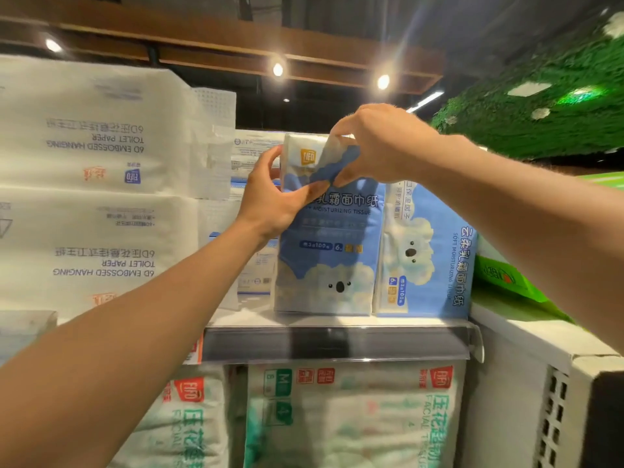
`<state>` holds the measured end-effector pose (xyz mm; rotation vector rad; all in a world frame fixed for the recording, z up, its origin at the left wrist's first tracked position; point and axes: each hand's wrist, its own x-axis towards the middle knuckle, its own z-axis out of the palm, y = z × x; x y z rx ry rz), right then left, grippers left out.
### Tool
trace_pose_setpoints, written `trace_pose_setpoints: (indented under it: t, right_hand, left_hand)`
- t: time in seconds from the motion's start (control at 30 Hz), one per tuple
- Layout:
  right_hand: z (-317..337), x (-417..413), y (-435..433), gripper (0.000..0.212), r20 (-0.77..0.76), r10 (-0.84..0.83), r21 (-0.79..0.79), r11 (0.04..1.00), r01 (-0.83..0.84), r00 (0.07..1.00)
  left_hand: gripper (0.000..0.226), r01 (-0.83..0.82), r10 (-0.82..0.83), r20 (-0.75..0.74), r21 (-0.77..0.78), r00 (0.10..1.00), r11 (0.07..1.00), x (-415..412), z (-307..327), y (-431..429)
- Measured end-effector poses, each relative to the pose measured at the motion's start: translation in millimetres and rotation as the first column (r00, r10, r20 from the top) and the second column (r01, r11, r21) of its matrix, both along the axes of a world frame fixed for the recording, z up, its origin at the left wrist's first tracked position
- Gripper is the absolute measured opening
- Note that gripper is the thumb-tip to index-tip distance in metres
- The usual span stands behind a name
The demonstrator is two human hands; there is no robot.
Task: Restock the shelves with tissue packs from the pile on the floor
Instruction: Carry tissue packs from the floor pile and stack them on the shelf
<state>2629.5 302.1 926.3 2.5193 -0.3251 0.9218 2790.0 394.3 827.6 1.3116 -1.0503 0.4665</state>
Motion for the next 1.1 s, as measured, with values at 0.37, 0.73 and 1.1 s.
trace_pose_setpoints:
  t: [0.37, 0.73, 1.1]
  right_hand:
    - [-22.0, -8.5, 6.0, 0.102, -0.011, -0.104, 0.012, 0.994, 0.104, 0.995]
    - [-55.2, -58.8, 36.3, 0.103, -0.017, -0.084, 0.096, 0.992, 0.086, 0.996]
    - [-90.0, -164.9, 69.6, 0.1, -0.103, -0.113, 0.089, 0.988, 0.122, 0.988]
  left_hand:
    - [0.136, -0.168, 0.135, 0.124, 0.314, 0.983, 0.934, -6.8, -14.9, 14.5]
    - [0.076, -0.048, 0.163, -0.196, 0.488, 0.967, 0.872, -40.4, -58.2, 26.4]
    - [0.112, -0.136, 0.203, -0.109, 0.441, 0.973, 0.887, -138.8, -53.0, 87.0]
